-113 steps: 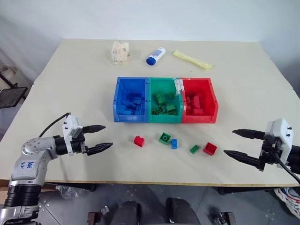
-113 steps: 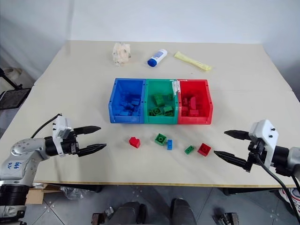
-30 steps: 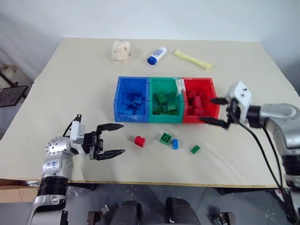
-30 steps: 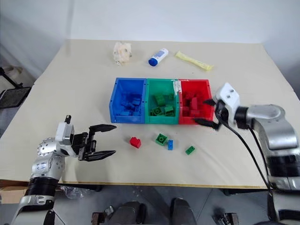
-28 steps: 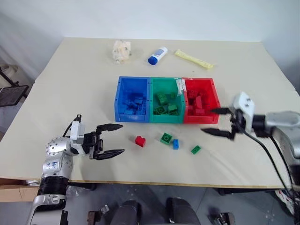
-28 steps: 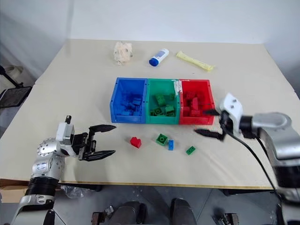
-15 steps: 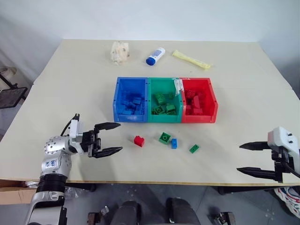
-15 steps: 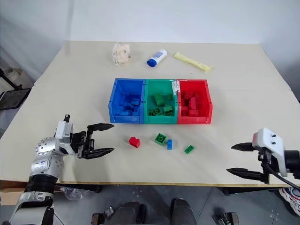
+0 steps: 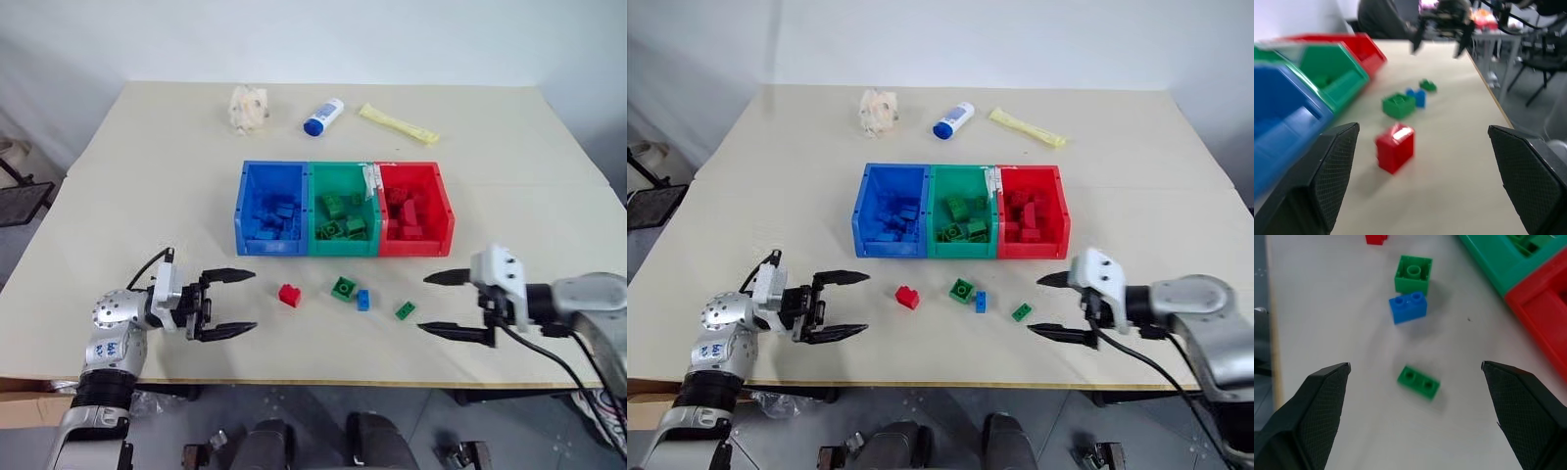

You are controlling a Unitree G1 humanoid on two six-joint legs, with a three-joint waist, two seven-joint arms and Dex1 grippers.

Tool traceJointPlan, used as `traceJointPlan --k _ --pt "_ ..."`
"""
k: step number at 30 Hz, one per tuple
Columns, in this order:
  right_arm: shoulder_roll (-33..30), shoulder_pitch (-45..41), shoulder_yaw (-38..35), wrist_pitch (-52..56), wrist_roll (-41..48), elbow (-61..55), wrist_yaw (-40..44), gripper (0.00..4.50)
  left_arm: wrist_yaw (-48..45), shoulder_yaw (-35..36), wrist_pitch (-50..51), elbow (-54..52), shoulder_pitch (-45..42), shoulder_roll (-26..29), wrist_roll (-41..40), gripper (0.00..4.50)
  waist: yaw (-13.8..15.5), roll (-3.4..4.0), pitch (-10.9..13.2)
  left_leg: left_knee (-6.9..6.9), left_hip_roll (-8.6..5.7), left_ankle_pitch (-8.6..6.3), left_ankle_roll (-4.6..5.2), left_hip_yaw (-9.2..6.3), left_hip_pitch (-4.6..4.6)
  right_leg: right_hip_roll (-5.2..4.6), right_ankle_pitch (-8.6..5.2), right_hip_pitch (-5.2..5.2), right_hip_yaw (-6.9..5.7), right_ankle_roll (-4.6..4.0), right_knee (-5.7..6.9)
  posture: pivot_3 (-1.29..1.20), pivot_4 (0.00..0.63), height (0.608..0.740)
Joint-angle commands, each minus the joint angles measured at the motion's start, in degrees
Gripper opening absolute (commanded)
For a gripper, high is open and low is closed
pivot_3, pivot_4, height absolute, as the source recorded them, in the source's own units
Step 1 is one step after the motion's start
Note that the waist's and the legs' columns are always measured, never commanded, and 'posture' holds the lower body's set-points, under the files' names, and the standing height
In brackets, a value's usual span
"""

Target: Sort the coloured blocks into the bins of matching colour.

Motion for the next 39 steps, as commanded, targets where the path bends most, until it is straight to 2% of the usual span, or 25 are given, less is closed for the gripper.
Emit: traceJointPlan --k 1,9,12,19,20,30,35,39 --pt "1.3 -0.9 2.8 -4.6 -2.5 3.1 0.3 4.49 -3.0 -0.4 -1.7 -2.9 1.4 1.5 1.6 4.50 0.2 0.00 0.0 0.00 -0.02 -0.01 0.01 -0.01 -0.01 -0.02 0.00 0.00 -0.01 0.00 -0.01 0.00 0.150 0.740" --pt "5.4 -4.1 9.3 -13.8 -7.9 14.0 1.5 4.49 -2.6 -0.4 -3.6 -3.5 3.2 2.7 2.4 4.50 -0.5 0.00 0.0 0.01 0.00 0.00 0.01 0.04 0.03 0.01 0.00 0.01 -0.01 0.00 0.03 0.00 0.150 0.740" --pt "6.1 -4.7 10.5 -14.9 -8.7 16.8 2.3 3.86 -2.4 -0.4 -3.8 -3.7 3.4 2.7 2.3 4.50 -0.6 0.00 0.0 0.01 0.02 0.00 0.00 0.06 0.08 0.04 0.00 0.04 0.00 0.00 0.05 0.00 0.150 0.740" --pt "6.8 -4.9 10.0 -16.2 -9.0 17.9 2.0 1.50 -2.1 -0.4 -4.0 -3.5 3.1 2.6 2.4 4.50 -0.4 -0.03 0.0 0.02 0.02 0.00 0.00 0.06 0.10 0.03 0.00 0.06 0.00 -0.01 0.06 0.00 0.150 0.740" --pt "6.7 -4.7 9.7 -15.9 -8.7 17.3 2.0 1.40 -2.1 -0.4 -4.0 -3.4 3.1 2.5 2.3 4.50 -0.4 -0.03 0.0 0.02 0.02 0.00 0.00 0.06 0.10 0.03 0.00 0.06 0.00 -0.01 0.06 0.00 0.150 0.740" --pt "6.5 -4.1 3.5 -5.1 -0.6 4.0 -2.2 1.40 -2.4 -0.5 -4.0 -0.7 1.4 1.9 2.3 4.50 -0.3 -0.02 0.0 0.02 0.02 0.00 0.00 0.05 0.04 0.01 0.00 0.01 0.00 -0.01 0.05 0.00 0.150 0.740" --pt "7.1 -9.9 2.0 0.9 2.6 1.0 -5.3 1.40 -2.1 -0.1 -4.2 1.3 -0.7 1.9 2.5 4.50 -0.4 -0.02 0.0 0.01 0.02 0.00 0.00 0.05 0.04 0.02 0.00 -0.01 0.00 -0.01 0.06 0.00 0.150 0.740" --pt "10.2 -17.8 4.2 1.5 1.4 5.3 -7.1 1.40 -1.2 0.2 -3.8 1.7 -1.5 1.5 2.4 4.50 -0.4 -0.03 0.0 0.00 0.02 0.00 0.00 0.05 0.01 0.02 0.00 -0.04 0.00 -0.01 0.05 0.00 0.150 0.740"
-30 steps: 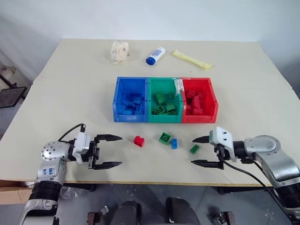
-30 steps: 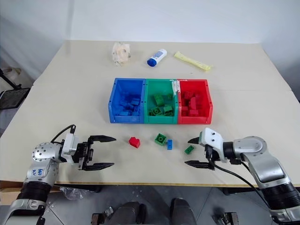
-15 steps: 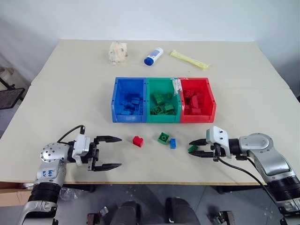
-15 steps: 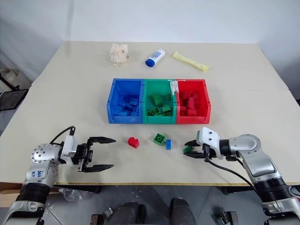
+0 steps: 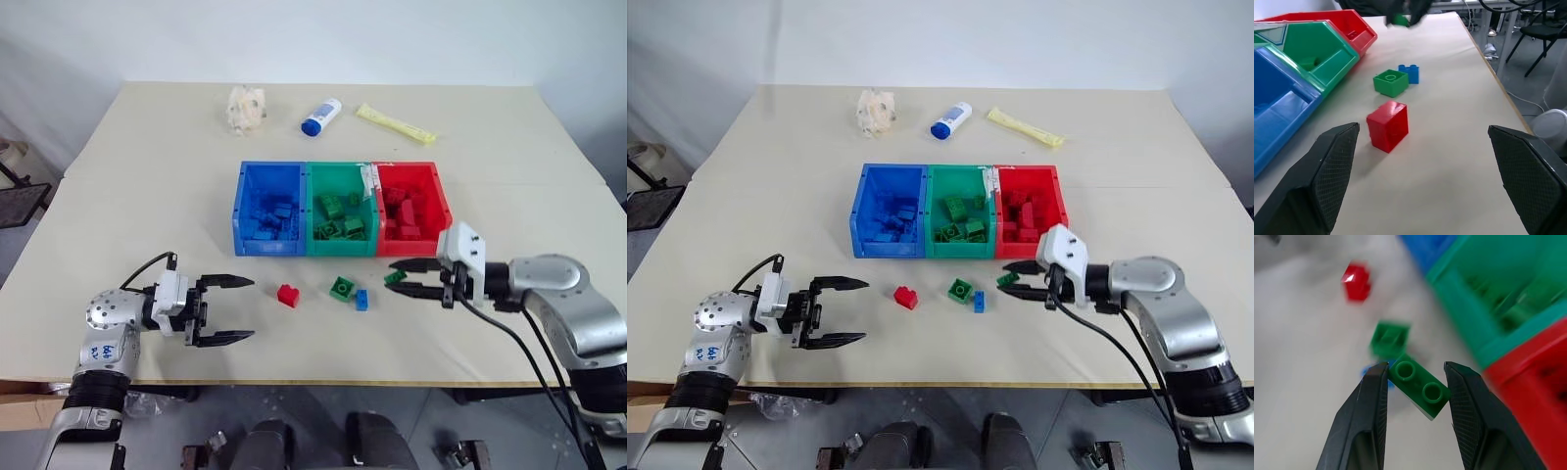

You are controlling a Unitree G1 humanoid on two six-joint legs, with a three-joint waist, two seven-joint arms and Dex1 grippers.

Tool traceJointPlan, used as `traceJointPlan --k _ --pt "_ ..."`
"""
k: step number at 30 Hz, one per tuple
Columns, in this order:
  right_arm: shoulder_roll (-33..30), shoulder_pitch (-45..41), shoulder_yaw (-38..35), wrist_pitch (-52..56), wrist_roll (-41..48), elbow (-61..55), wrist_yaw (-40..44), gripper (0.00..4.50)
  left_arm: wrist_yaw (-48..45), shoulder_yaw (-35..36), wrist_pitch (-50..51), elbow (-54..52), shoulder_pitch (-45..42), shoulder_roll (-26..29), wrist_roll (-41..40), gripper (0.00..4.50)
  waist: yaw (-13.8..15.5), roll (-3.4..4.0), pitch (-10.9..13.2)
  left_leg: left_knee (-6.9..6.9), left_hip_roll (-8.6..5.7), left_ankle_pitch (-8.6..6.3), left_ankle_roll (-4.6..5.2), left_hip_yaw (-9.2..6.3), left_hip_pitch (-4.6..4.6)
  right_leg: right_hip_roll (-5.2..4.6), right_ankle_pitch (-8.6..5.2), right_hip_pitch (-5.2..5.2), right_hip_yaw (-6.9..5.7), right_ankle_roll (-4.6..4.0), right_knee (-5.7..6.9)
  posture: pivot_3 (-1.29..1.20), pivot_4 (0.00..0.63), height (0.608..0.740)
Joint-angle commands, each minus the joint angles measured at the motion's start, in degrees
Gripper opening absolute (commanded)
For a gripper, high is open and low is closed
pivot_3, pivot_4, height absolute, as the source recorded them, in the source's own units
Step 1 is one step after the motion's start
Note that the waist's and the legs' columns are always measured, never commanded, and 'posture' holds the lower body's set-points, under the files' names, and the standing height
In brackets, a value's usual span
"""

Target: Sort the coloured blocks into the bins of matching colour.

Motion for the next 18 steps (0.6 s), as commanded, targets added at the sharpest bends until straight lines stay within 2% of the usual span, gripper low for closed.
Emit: traceJointPlan --k 1,10,14,18 --pt "3.2 -6.3 1.1 -0.4 -0.6 4.2 -1.7 1.40 -1.1 0.8 -0.1 -0.2 -0.4 -0.2 -0.2 4.50 -0.1 0.00 0.0 0.00 0.00 0.00 0.00 0.00 0.00 0.00 0.00 0.00 -0.01 0.00 0.00 0.00 0.150 0.740" --pt "13.2 -21.4 5.2 -13.8 -9.9 29.7 -5.1 1.40 0.2 1.1 -0.3 -1.8 0.1 -1.0 0.1 4.50 -0.2 0.00 0.0 -0.01 -0.02 0.00 0.00 0.01 -0.03 0.01 0.00 -0.08 -0.06 0.00 0.13 0.00 0.150 0.740" --pt "14.3 -22.4 4.2 -13.8 -9.5 29.5 -4.8 2.77 0.4 1.2 -0.2 -2.1 0.2 -1.0 0.1 4.50 -0.2 0.00 0.0 -0.01 -0.03 0.00 0.01 -0.01 -0.12 0.00 0.00 -0.12 -0.11 0.00 0.26 0.00 0.150 0.740" --pt "11.9 -19.1 2.8 -11.5 -7.3 22.5 -2.5 4.10 0.2 1.4 -0.3 -1.8 0.1 -1.0 -0.1 4.50 -0.2 0.00 0.0 -0.01 -0.02 0.00 0.01 -0.01 -0.17 0.01 0.00 -0.18 -0.15 0.00 0.30 0.00 0.150 0.740"
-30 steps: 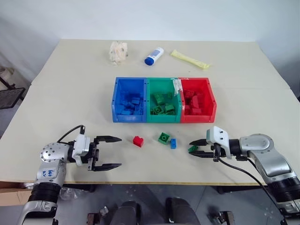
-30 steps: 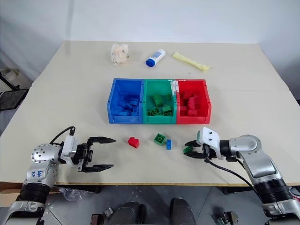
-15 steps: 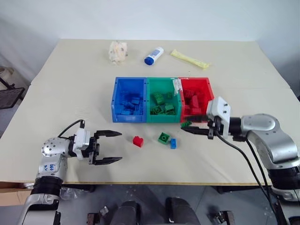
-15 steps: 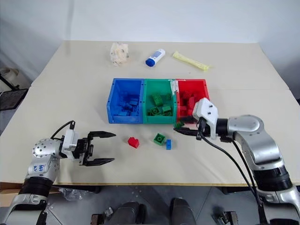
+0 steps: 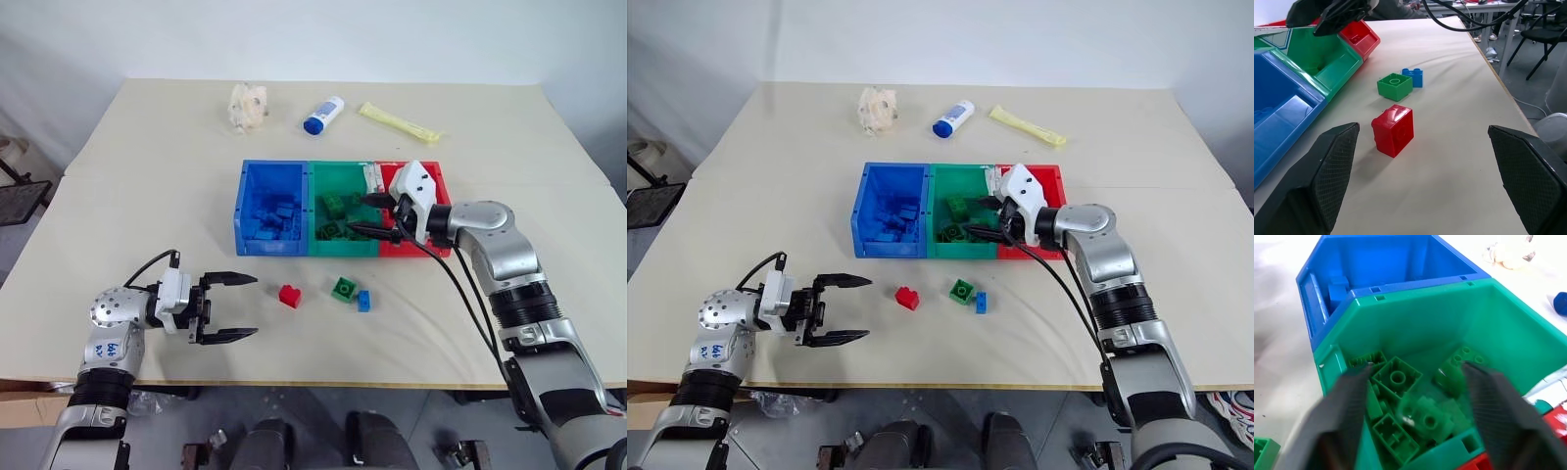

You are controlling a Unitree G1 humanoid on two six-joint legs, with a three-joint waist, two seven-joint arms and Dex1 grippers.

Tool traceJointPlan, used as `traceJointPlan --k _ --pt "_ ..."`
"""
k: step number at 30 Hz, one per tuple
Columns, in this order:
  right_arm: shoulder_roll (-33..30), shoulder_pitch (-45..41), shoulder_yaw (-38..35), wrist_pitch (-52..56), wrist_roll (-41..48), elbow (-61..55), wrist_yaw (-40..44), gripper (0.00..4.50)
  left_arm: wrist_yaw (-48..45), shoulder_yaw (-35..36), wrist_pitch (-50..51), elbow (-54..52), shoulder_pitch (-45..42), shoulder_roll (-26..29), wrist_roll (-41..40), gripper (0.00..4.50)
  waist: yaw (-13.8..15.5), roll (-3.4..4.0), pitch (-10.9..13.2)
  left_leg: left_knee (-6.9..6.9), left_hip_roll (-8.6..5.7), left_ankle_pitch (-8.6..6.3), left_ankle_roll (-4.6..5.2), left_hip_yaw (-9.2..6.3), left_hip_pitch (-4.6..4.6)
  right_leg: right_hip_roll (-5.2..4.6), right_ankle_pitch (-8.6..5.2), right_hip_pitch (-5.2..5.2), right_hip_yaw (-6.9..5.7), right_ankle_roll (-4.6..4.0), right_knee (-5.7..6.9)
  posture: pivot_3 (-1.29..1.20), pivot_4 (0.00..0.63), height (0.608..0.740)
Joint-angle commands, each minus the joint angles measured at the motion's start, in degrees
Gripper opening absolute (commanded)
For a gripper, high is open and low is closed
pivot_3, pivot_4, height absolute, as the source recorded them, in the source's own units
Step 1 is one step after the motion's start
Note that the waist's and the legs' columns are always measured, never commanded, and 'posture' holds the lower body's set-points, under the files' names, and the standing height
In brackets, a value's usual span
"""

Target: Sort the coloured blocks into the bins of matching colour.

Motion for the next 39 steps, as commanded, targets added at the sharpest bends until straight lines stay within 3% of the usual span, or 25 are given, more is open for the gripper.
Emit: traceJointPlan --k 1,8,16,22,29,39 --pt "-2.8 2.2 -3.2 2.0 3.3 -8.3 2.0 4.46 0.0 1.5 -0.3 -1.3 0.1 -0.1 -0.6 4.50 0.1 0.00 0.0 0.00 0.00 0.00 0.00 -0.01 0.00 0.00 0.00 0.00 0.00 0.00 0.01 0.00 0.150 0.740" --pt "-10.9 10.6 -8.0 8.2 9.4 -20.7 6.6 4.49 -1.4 2.7 0.0 -0.1 -0.6 0.2 -1.5 4.50 0.4 0.00 0.0 0.05 0.01 0.00 0.00 -0.01 0.00 0.00 0.00 0.02 0.03 0.00 0.02 0.00 0.150 0.740" --pt "-25.2 33.6 -17.6 11.6 14.9 -31.7 14.6 4.49 -3.8 4.6 -0.3 3.7 -1.6 2.6 -1.6 4.50 0.5 -0.01 0.0 0.00 0.01 -0.02 0.03 -0.04 -0.01 -0.02 0.00 0.14 0.01 0.00 -0.28 0.00 0.150 0.740" --pt "-30.1 48.7 -28.4 9.6 14.5 -31.6 17.2 4.49 -4.5 5.7 0.8 3.2 0.0 4.6 -2.3 4.50 0.3 -0.01 0.0 -0.01 0.03 -0.02 0.03 0.04 0.15 -0.03 0.00 0.21 0.12 0.00 -0.33 0.00 0.150 0.740" --pt "-29.3 47.1 -27.9 10.8 15.1 -33.6 13.9 4.49 -4.4 5.5 1.4 2.4 0.5 4.6 -2.5 4.50 0.4 -0.01 0.0 -0.03 0.05 -0.01 0.03 0.09 0.23 -0.05 0.00 0.26 0.19 0.00 -0.35 0.00 0.150 0.740" --pt "-17.6 32.3 -8.2 15.1 12.0 -36.2 4.1 4.49 -3.0 4.6 3.0 -3.2 3.2 3.1 -3.3 4.50 0.3 -0.02 0.0 -0.03 0.05 -0.02 0.01 0.05 0.18 -0.05 0.00 0.19 0.16 -0.01 -0.35 0.00 0.150 0.740"
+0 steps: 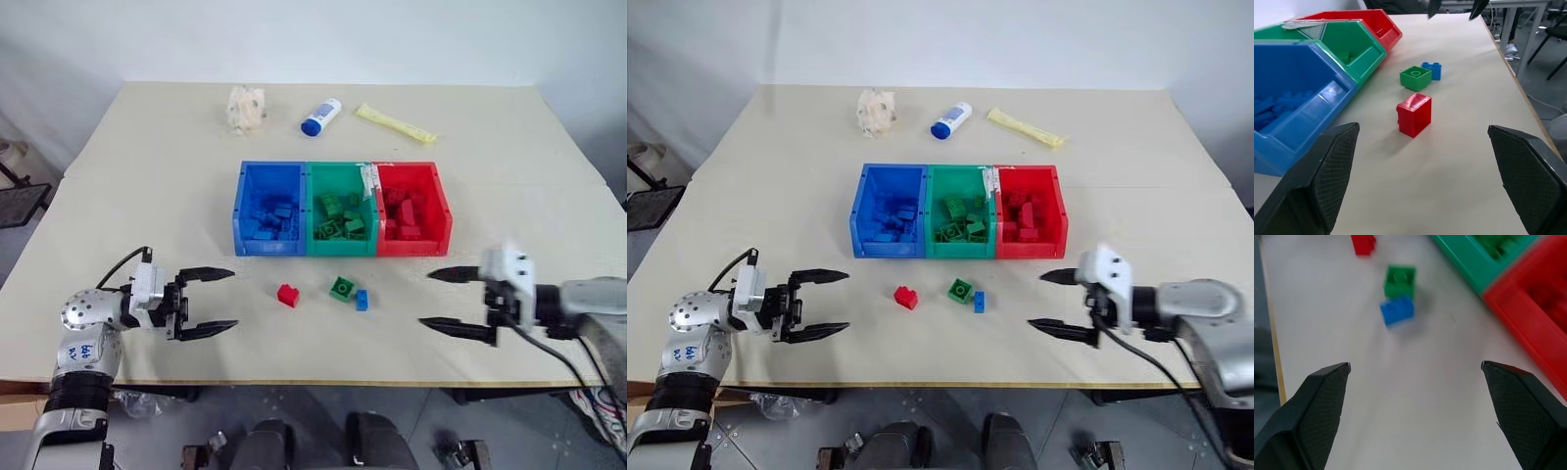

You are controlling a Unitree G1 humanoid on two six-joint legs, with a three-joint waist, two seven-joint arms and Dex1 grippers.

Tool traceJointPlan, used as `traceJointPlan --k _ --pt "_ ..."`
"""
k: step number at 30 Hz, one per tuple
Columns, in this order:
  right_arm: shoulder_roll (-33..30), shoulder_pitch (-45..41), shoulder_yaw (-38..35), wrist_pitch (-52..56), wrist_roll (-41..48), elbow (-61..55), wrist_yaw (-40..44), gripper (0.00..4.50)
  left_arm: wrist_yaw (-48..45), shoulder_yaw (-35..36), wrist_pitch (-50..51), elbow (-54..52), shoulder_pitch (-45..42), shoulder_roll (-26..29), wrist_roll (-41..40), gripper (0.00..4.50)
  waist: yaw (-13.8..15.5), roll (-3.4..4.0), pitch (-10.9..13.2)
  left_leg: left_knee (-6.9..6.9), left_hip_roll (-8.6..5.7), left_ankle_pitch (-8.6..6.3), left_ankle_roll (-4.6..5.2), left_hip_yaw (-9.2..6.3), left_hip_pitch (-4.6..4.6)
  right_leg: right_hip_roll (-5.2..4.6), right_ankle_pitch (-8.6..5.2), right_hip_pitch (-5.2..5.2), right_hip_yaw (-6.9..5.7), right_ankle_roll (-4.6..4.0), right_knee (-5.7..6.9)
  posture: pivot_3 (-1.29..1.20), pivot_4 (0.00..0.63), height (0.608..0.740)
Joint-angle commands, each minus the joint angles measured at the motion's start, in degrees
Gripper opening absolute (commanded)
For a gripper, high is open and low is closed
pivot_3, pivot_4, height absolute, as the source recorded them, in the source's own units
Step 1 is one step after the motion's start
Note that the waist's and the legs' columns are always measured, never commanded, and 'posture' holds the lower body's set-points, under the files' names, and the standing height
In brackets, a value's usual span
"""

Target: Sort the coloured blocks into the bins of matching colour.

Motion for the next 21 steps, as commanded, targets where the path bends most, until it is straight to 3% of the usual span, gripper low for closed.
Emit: traceJointPlan --k 1,7,12,16,21 --pt "3.8 -4.2 5.5 -0.5 -2.5 0.9 -3.1 4.49 -2.5 0.4 0.6 -3.8 1.7 -0.1 -1.8 4.50 0.0 0.00 0.0 0.00 0.01 0.00 0.00 0.00 0.00 0.00 0.00 -0.01 0.00 0.00 0.00 0.00 0.150 0.740" --pt "9.7 -8.3 13.8 -4.9 -10.0 8.6 -6.5 4.49 -1.2 1.1 1.3 -7.2 4.8 -0.1 -2.2 4.50 0.1 0.00 0.0 0.00 -0.04 0.00 0.01 -0.04 -0.02 -0.02 0.00 -0.01 -0.04 0.00 0.01 0.00 0.150 0.740" --pt "13.9 -9.2 16.4 -8.4 -13.0 13.8 -8.5 4.49 0.4 1.6 1.4 -10.0 7.4 -0.6 -2.4 4.50 0.0 0.00 0.0 -0.01 -0.04 -0.01 0.01 -0.03 -0.01 -0.01 0.00 -0.03 -0.04 0.00 0.04 0.00 0.150 0.740" --pt "15.1 -9.0 16.3 -9.4 -13.3 15.0 -8.5 3.63 0.9 1.8 1.6 -11.4 8.7 -0.9 -2.3 4.50 -0.2 0.00 0.0 0.00 -0.03 0.00 0.01 -0.01 0.04 0.00 0.00 0.00 -0.03 0.00 0.06 0.00 0.150 0.740" --pt "14.7 -8.3 15.2 -8.3 -11.7 11.7 -7.9 1.95 1.1 1.9 1.4 -11.6 9.1 -0.9 -2.3 4.50 -0.1 0.00 0.0 -0.01 -0.03 0.00 0.01 -0.02 0.04 0.00 0.00 0.00 -0.03 -0.01 0.06 0.00 0.150 0.740"
